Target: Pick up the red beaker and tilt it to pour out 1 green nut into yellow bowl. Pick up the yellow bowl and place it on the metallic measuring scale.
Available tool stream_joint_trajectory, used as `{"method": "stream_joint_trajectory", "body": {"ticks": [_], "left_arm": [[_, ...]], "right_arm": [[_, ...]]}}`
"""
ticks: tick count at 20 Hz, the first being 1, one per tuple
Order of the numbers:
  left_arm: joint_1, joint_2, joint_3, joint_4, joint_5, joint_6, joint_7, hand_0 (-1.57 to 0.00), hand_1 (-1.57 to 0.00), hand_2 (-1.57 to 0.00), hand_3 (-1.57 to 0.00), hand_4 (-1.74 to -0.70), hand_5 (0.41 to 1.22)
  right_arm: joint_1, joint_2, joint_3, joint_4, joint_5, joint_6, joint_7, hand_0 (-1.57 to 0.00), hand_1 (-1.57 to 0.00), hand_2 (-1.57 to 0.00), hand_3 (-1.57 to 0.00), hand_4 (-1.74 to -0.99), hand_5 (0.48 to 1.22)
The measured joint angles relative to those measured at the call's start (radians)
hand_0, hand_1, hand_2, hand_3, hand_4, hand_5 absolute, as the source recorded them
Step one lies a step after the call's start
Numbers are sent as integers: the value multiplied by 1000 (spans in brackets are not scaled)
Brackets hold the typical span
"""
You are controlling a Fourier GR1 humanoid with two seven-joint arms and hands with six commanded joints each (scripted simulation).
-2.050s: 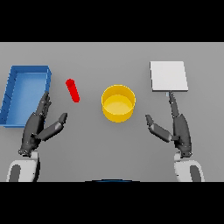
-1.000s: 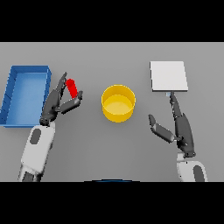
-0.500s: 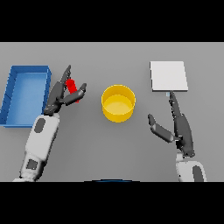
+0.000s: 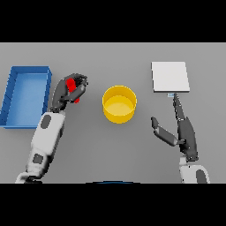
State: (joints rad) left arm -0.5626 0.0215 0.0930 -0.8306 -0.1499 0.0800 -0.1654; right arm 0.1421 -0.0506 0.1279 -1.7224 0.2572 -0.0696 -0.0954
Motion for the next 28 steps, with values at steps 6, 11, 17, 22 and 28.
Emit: {"method": "stream_joint_trajectory", "body": {"ticks": [6, 11, 17, 22, 28], "left_arm": [[-4, 0, -20, 20, -27, -9, -58, -1419, -1425, -1430, -1375, -1552, 1159], [-4, -12, -3, -40, 37, 17, -46, -1521, -1523, -1525, -1507, -1679, 1122], [9, 31, -99, -197, -7, 36, 41, -1558, -1558, -1559, -1554, -1725, 1117], [-24, 119, -242, -255, -136, -14, 179, -1564, -1565, -1565, -1562, -1733, 1117], [-62, 161, -353, -282, -246, -20, 304, -1568, -1568, -1568, -1567, -1737, 1128]], "right_arm": [[-19, -3, -9, -13, -4, -6, 37, 1, 1, 1, 1, -1258, 644], [-16, 1, -8, 14, -5, -3, 15, 1, 1, 1, 1, -1258, 646], [-7, -9, -4, 4, 8, -3, -11, 1, 1, 1, 1, -1261, 661], [1, -8, 5, -1, 28, -11, -7, 1, 1, 1, 1, -1256, 676], [-8, -12, 5, -4, 23, 1, 27, 1, 1, 1, 1, -1254, 683]]}}
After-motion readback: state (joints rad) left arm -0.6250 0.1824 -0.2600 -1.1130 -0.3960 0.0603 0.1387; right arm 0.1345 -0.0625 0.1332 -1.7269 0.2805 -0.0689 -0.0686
